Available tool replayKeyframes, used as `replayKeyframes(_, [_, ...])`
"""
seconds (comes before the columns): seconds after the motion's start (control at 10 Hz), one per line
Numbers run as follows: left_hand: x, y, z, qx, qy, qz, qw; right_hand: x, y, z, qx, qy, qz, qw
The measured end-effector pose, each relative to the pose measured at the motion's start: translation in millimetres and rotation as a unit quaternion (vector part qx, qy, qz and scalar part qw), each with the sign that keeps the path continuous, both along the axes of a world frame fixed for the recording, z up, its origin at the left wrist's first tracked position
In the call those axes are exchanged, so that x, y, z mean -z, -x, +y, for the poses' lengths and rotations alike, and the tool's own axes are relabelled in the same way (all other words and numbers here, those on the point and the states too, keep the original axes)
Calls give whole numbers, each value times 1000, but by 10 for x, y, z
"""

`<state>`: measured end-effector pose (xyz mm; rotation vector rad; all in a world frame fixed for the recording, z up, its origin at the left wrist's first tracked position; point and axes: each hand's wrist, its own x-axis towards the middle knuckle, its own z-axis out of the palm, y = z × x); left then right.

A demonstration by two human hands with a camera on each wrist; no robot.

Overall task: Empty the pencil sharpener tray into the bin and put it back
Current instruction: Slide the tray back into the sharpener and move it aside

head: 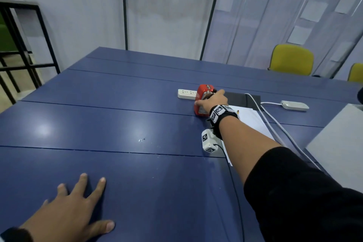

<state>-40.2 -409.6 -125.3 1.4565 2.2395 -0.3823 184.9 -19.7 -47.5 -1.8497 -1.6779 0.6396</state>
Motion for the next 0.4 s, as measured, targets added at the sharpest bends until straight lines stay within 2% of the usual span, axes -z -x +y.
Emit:
replayKeyframes(0.2, [79,42,-63,-13,-51,-10,999,139,3,-16,-1,-9,7,1000])
replayKeyframes(0.3, [186,109,-81,-24,-79,23,996,166,-100,-17,-33,16,34,999])
replayKeyframes(0.4, [338,273,-154,-13,-55,25,998,151,-246,-53,-72,55,65,994])
